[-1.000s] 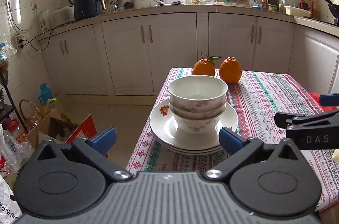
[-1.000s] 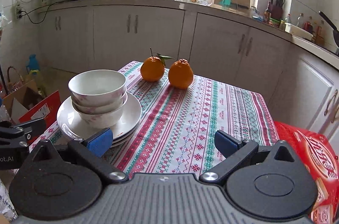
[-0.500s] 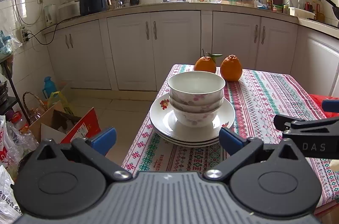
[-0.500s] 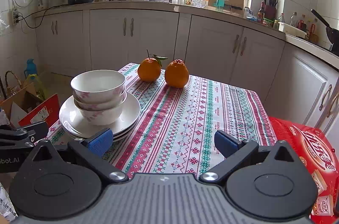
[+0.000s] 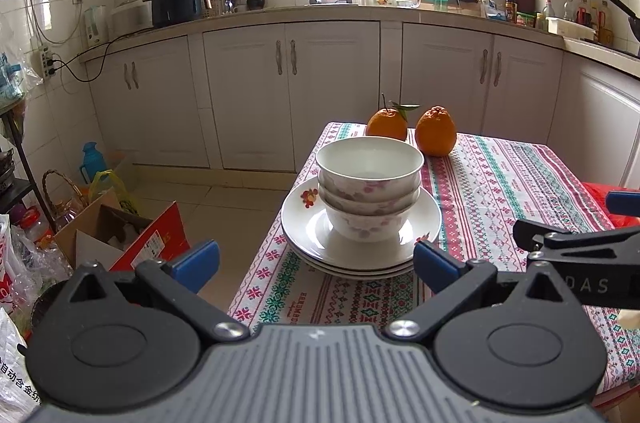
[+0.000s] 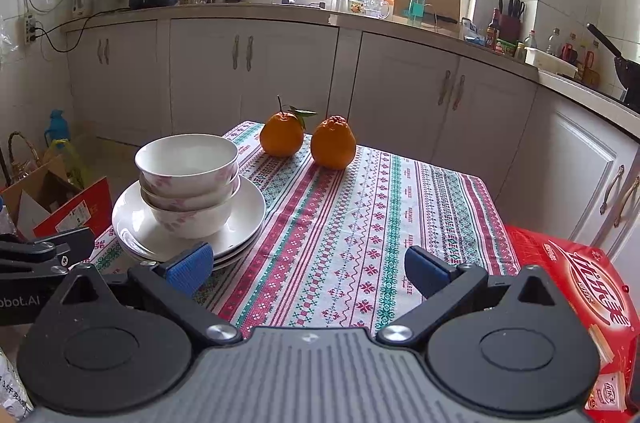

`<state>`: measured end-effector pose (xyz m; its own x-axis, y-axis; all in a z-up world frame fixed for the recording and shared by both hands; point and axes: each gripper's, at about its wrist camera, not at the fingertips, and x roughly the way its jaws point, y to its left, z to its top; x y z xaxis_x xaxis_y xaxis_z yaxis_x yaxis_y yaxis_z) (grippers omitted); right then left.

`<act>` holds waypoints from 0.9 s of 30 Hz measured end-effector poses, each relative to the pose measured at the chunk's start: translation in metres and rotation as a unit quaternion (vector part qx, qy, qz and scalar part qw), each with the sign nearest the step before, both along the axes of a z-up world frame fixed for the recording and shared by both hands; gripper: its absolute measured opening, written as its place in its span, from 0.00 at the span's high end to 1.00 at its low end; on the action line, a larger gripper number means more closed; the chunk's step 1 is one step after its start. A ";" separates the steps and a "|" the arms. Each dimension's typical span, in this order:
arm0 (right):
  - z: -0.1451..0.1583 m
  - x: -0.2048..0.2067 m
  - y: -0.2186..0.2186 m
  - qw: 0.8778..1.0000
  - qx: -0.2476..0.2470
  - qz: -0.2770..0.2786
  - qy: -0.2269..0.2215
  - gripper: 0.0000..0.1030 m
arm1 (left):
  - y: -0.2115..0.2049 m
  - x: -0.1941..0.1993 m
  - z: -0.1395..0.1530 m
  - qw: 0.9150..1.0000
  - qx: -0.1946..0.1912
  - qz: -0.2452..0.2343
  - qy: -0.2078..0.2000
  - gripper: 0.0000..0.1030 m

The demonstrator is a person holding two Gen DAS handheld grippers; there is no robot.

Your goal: Organize plates and bowls

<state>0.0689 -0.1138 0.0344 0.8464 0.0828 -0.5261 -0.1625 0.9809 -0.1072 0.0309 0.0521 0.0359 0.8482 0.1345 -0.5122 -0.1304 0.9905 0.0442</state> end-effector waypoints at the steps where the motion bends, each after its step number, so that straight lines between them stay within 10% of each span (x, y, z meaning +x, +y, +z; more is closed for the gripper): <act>1: 0.000 0.000 0.000 1.000 0.000 0.000 0.000 0.00 | 0.000 0.000 0.000 1.000 -0.002 0.000 0.001 0.01; 27: 0.001 0.000 -0.002 1.000 -0.001 -0.007 -0.003 0.00 | -0.003 0.002 0.001 1.000 -0.001 0.003 0.004 0.01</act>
<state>0.0688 -0.1161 0.0349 0.8508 0.0703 -0.5207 -0.1485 0.9828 -0.1100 0.0329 0.0491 0.0365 0.8433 0.1389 -0.5192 -0.1365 0.9897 0.0432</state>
